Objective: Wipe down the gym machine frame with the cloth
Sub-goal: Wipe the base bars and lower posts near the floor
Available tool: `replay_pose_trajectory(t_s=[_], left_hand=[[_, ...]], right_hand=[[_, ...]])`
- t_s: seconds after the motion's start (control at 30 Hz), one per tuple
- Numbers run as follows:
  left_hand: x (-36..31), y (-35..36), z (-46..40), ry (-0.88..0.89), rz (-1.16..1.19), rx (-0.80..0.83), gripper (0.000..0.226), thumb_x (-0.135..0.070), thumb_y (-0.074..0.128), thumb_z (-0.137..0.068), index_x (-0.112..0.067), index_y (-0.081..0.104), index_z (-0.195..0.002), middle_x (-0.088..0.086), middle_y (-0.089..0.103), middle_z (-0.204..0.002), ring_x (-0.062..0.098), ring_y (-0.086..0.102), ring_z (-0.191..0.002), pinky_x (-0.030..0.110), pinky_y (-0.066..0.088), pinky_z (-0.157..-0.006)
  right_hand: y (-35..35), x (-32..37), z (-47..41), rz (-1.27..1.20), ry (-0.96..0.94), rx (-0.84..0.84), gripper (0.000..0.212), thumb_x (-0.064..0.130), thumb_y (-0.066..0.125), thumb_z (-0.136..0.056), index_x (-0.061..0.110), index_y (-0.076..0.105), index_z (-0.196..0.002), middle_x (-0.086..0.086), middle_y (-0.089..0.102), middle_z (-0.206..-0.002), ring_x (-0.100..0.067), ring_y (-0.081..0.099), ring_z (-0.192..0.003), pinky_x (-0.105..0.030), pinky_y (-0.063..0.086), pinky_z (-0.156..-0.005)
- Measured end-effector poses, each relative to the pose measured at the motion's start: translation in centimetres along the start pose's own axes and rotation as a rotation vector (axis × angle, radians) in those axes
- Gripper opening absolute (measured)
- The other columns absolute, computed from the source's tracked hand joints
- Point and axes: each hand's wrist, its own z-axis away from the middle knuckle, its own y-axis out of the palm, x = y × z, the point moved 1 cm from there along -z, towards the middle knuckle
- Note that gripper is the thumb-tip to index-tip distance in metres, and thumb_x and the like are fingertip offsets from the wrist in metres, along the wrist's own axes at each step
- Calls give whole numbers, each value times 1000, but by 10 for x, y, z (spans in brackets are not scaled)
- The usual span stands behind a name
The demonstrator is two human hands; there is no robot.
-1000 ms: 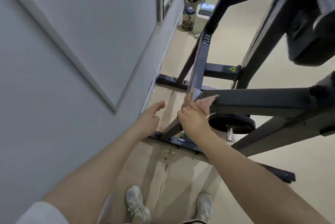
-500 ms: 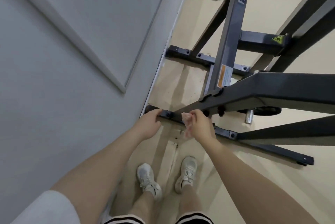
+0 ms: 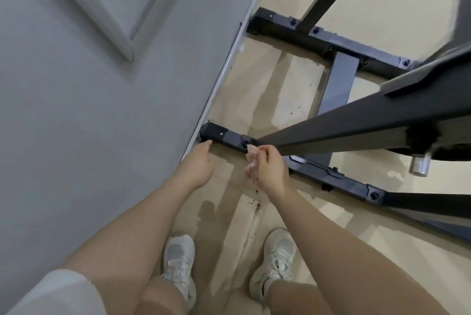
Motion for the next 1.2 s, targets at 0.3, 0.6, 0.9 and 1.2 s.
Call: replay_pose_trajectory(t_s=[0.3,0.6,0.9,1.2], left_hand=[[79,87,-157,182,-162,-135,70,8,35,-87,-13,12,-150,2,6,-159,18,11,-144,29,18,-114],[109,111,-217,313,-305,-288,62,1,40,-95,-17,18,-150,-2,5,-159,15,6,-145,27,19,-113],[94,96,-221,300,-423,-356,56,-11,46,-96,-26,29,-147,1,25,-153,22,30,-133,31,36,-96],[93,95,-220,307,-463,-321,49,-20,44,-99,-26,30,-146,3,24,-153,22,26,-135,31,38,-93]], right_hand=[[86,-86,-165,506,-534,-235,25,23,31,-102,14,50,-116,-1,58,-114,-21,56,-103,-37,45,-82],[117,-149,-233,1214,-711,42,63,30,33,-100,10,2,-152,-7,-6,-160,-20,-6,-147,-35,-8,-118],[123,-107,-262,1239,-467,41,32,4,40,-90,17,47,-118,-10,51,-126,-30,46,-119,-43,37,-94],[111,-116,-259,1328,-452,-69,24,18,33,-98,11,46,-116,-13,56,-116,-32,51,-113,-41,34,-88]])
